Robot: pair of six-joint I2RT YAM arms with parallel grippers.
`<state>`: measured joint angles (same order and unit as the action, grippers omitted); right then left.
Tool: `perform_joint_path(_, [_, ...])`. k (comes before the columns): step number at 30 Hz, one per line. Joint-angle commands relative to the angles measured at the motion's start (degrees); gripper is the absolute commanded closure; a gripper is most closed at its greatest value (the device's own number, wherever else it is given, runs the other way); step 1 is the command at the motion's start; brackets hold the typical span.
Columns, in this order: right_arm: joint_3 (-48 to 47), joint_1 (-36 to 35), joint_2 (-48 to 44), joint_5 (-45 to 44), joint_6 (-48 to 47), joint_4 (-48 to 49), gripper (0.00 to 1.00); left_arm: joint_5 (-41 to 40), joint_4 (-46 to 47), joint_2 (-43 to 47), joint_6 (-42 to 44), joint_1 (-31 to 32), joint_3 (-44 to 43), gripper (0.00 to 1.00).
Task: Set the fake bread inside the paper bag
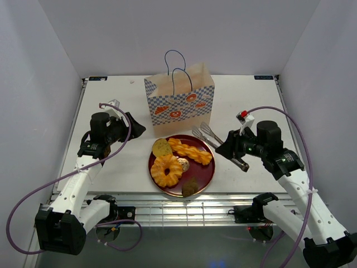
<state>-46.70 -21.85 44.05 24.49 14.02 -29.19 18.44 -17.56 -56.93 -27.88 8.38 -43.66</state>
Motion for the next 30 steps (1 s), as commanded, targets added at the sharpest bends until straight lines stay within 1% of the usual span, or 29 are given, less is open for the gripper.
perform_joint_path(1, [2.39,-0.74,0.06,3.37,-0.48,4.84,0.46,-0.33,0.42,-0.03,0.54,0.23,-0.9,0.22])
perform_joint_path(5, [3.19,-3.2,1.73,1.97,-1.71,3.8,0.46,-0.16,0.34,-0.2,0.54,0.23,-0.9,0.22])
perform_joint_path(6, [2.93,-4.86,2.17,1.18,-2.15,3.27,0.46,-0.07,0.34,-0.2,0.46,0.14,-0.9,0.22])
perform_joint_path(11, [1.61,-12.5,6.57,-5.06,-4.35,1.25,0.43,0.2,0.34,-0.38,0.54,0.23,-0.99,0.22])
perform_joint_path(14, [0.91,-15.32,8.68,-9.1,-5.75,-0.25,0.43,0.2,0.34,-0.29,0.55,0.23,-1.08,0.22])
perform_joint_path(19, [-1.64,-17.26,11.05,-14.19,-8.48,-3.32,0.42,0.55,0.42,-0.29,0.54,0.23,-0.99,0.22])
perform_joint_path(22, [-2.61,-18.05,11.93,-15.78,-9.89,-4.03,0.43,0.9,0.34,-0.29,0.54,0.14,-0.99,0.22])
perform_joint_path(30, [-4.19,-19.37,15.01,-16.49,-11.65,-3.51,0.43,1.16,0.34,-0.38,0.54,0.14,-1.08,0.22])
